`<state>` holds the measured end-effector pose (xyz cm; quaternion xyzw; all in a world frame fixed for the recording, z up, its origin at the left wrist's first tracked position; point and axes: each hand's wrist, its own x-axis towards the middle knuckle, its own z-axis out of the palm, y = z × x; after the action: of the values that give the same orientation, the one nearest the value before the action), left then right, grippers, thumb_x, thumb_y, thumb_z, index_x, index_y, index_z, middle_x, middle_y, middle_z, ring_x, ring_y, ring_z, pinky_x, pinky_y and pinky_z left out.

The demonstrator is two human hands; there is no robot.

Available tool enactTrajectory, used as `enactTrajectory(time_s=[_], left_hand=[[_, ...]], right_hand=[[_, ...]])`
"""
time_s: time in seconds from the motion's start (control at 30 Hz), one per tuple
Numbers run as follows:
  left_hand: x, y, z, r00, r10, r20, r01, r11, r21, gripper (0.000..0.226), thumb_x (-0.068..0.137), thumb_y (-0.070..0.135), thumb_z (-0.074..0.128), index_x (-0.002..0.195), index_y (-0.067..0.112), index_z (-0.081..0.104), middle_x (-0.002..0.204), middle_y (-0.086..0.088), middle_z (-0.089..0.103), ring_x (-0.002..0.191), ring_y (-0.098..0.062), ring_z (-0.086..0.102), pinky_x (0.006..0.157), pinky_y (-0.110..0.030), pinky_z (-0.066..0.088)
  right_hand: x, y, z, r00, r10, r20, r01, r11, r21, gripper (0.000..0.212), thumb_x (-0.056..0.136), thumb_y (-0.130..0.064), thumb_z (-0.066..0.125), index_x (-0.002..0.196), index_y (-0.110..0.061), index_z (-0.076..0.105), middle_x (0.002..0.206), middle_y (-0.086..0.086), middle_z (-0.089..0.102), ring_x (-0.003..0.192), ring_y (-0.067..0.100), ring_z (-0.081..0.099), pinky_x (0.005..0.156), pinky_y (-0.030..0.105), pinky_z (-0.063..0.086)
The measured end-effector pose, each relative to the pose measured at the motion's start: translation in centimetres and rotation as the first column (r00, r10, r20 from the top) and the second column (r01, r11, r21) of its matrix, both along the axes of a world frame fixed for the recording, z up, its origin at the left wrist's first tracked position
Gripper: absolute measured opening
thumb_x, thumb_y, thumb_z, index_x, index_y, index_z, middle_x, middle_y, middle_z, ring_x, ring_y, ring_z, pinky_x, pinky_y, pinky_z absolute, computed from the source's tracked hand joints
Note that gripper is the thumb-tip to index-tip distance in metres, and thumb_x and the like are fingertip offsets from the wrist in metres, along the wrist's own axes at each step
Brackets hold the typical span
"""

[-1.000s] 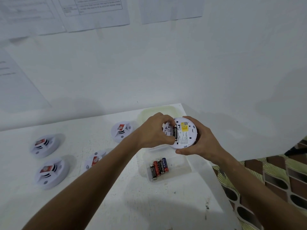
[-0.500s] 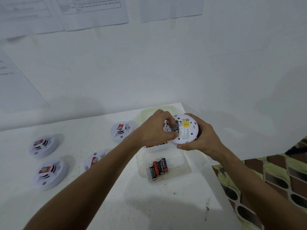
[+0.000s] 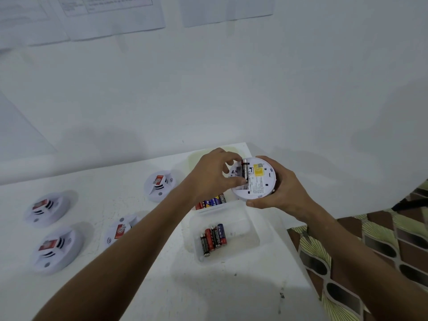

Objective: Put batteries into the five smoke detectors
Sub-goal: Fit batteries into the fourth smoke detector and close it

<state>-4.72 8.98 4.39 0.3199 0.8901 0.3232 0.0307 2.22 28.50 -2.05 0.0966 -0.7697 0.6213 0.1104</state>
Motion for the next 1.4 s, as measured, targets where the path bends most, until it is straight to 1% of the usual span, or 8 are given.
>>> enactTrajectory(time_s=[0.27,0.37,0.5,0.6,0.73,1.0,1.27,1.4], left_hand=[[-0.6,1.5,-0.2,0.998,-0.047,0.05,0.045,0.999,0.024,0.039,0.077,0.029,0.079,0.114,0.031,0.066,0.106,0.007,0.059,0.088,-0.008,0.061,0.078,-0.018,0.046],[-0.7,1.5,-0.3,0.979,-0.009,0.206,-0.041,0.97,0.24,0.017,0.082,0.019,0.076,0.098,0.02,0.07,0.095,0.004,0.071,0.078,-0.006,0.067,0.074,-0.026,0.054],[-1.9,0.5,-1.4,0.918,0.122,0.378,-0.288,0.86,0.421,0.016,0.086,0.011,0.072,0.1,0.007,0.067,0.083,-0.008,0.074,0.067,-0.014,0.067,0.066,-0.032,0.059],[-2.9,-0.4,-3.8,0.898,0.26,0.354,-0.344,0.918,0.196,0.018,0.082,0.017,0.076,0.094,0.008,0.067,0.078,-0.009,0.074,0.068,-0.026,0.07,0.064,-0.038,0.06],[-3.0,0.0,-6.3,0.922,0.269,0.28,-0.231,0.96,-0.162,0.02,0.081,0.028,0.076,0.091,0.012,0.07,0.068,0.003,0.067,0.058,-0.01,0.062,0.052,-0.019,0.047],[-2.8,0.7,-7.5,0.969,0.204,0.139,-0.151,0.935,-0.321,0.022,0.088,0.029,0.068,0.093,0.009,0.074,0.091,-0.008,0.073,0.077,-0.017,0.063,0.071,-0.025,0.05],[3.3,-1.8,-5.1,0.984,0.145,-0.101,-0.161,0.972,-0.172,0.019,0.09,0.032,0.063,0.098,0.016,0.06,0.088,0.001,0.058,0.078,-0.016,0.053,0.066,-0.029,0.04],[5.6,-3.1,-4.8,0.999,0.033,-0.026,-0.042,0.885,-0.464,0.03,0.084,0.044,0.069,0.106,0.023,0.064,0.089,0.005,0.066,0.087,-0.014,0.057,0.068,-0.028,0.042]], right_hand=[[0.2,1.0,0.0,1.0,-0.03,0.004,0.03,0.999,0.034,0.081,0.052,-0.024,0.094,0.123,-0.04,0.059,0.114,-0.008,0.069,0.106,0.017,0.065,0.085,0.028,0.058],[0.6,1.7,-0.5,0.999,-0.033,0.018,0.033,0.999,0.018,0.084,0.053,-0.013,0.094,0.127,-0.026,0.058,0.116,-0.002,0.068,0.108,0.021,0.064,0.087,0.038,0.059],[1.4,2.6,-1.0,0.997,-0.056,0.052,0.057,0.998,-0.018,0.083,0.05,-0.011,0.092,0.123,-0.032,0.058,0.115,-0.011,0.069,0.109,0.01,0.064,0.085,0.028,0.058],[2.3,3.1,-1.4,0.994,-0.069,0.089,0.072,0.997,-0.034,0.085,0.049,-0.011,0.092,0.125,-0.029,0.057,0.117,-0.011,0.068,0.11,0.008,0.063,0.086,0.027,0.057],[3.7,2.9,-1.8,0.993,-0.029,0.113,0.035,0.998,-0.044,0.087,0.05,-0.009,0.092,0.127,-0.027,0.056,0.119,-0.009,0.067,0.112,0.01,0.062,0.087,0.026,0.057],[5.9,1.9,-1.9,0.993,0.011,0.115,-0.008,1.0,-0.029,0.086,0.052,-0.01,0.093,0.126,-0.029,0.055,0.119,-0.009,0.066,0.113,0.013,0.062,0.083,0.021,0.055],[8.4,1.2,-2.2,0.992,0.004,0.123,-0.003,1.0,-0.009,0.086,0.052,-0.012,0.093,0.127,-0.028,0.054,0.118,-0.015,0.065,0.114,0.011,0.061,0.082,0.018,0.054],[9.4,0.7,-2.5,0.991,-0.01,0.137,0.009,1.0,0.007,0.089,0.051,-0.016,0.094,0.129,-0.027,0.053,0.119,-0.015,0.065,0.115,0.012,0.06,0.082,0.019,0.055]])
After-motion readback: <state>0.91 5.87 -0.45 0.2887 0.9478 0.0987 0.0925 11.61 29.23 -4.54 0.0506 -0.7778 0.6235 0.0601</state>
